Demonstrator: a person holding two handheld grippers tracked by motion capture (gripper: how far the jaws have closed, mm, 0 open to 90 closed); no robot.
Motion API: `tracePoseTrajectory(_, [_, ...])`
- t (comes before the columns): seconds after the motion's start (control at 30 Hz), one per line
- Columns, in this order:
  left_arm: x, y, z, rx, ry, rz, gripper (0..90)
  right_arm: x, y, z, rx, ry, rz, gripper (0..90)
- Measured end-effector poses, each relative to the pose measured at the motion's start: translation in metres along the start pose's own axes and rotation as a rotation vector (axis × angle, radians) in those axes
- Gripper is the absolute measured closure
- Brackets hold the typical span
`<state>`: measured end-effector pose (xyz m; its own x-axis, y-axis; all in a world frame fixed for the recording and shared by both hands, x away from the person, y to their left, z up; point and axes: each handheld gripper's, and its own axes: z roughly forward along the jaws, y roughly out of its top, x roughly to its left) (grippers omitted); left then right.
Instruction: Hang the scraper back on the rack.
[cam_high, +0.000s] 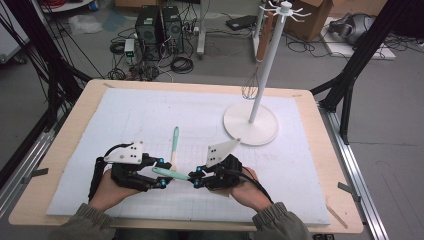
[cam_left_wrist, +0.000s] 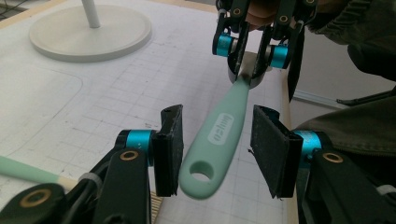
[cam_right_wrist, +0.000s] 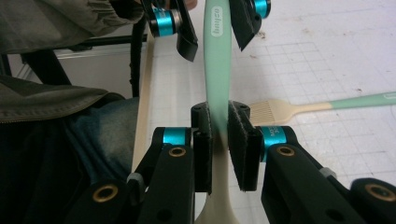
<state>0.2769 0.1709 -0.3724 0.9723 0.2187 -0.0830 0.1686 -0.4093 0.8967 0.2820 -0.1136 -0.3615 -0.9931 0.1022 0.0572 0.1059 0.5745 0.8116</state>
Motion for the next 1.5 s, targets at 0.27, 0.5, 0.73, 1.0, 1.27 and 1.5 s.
tracePoseTrajectory(0.27, [-0.0003,-0.0004,0.0020,0.012,-0.030,0.011,59.1,0.0003,-0.0005,0.0003,0.008,0.003,-0.020,80.6])
tracePoseTrajectory(0.5, [-0.0016,-0.0004,0.0028,0.015,-0.040,0.021,63.6,0.0014,-0.0001,0.0005,0.013,0.009,-0.033,80.7])
tracePoseTrajectory(0.73, [-0.0018,-0.0006,0.0034,0.019,-0.053,0.019,66.2,0.0011,-0.0008,0.0012,0.017,0.013,-0.046,80.6])
tracePoseTrajectory(1.0, [-0.0022,-0.0007,0.0034,0.026,-0.075,0.024,69.9,-0.0002,-0.0026,0.0042,0.029,0.021,-0.051,80.5])
tracePoseTrajectory(1.27, [-0.0033,-0.0001,0.0044,0.042,-0.099,0.036,73.4,-0.0017,-0.0034,0.0059,0.040,0.034,-0.073,80.4])
tracePoseTrajectory(1.5, [-0.0033,-0.0005,0.0052,0.052,-0.094,0.032,74.2,-0.0052,-0.0048,0.0085,0.052,0.049,-0.063,79.9])
